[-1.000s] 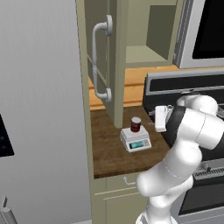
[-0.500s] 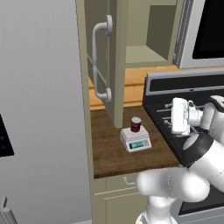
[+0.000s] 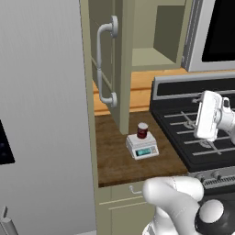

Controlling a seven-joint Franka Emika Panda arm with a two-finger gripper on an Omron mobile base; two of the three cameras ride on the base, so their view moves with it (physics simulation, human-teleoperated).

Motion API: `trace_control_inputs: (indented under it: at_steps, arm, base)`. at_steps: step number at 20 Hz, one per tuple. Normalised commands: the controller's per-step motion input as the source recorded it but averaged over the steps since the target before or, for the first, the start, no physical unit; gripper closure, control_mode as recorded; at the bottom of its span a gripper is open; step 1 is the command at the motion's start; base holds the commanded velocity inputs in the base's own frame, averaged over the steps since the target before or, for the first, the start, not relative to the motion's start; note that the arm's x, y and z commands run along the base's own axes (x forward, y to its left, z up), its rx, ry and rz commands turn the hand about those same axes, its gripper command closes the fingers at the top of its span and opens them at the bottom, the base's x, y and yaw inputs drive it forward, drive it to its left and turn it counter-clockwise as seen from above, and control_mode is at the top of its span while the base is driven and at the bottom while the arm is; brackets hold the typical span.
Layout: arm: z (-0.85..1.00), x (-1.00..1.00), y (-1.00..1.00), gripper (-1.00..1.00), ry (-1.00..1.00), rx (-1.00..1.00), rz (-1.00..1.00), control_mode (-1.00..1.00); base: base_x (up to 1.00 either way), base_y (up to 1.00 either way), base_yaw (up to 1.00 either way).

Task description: Pick the canned food and place it on the digital scale for weighing, and close the cabinet.

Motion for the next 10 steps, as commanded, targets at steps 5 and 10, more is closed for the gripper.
trace_control_inputs:
  at_steps: [5, 10]
  arm:
    - [0.88, -1.0, 0.24, -1.0, -0.21, 0.0, -0.04, -1.0]
    - [0.87, -1.0, 0.42, -1.0, -0.13, 0.0, -0.09, -1.0]
  base:
    - [0.0, 0.0, 0.0]
    - [0.0, 0.0, 0.0]
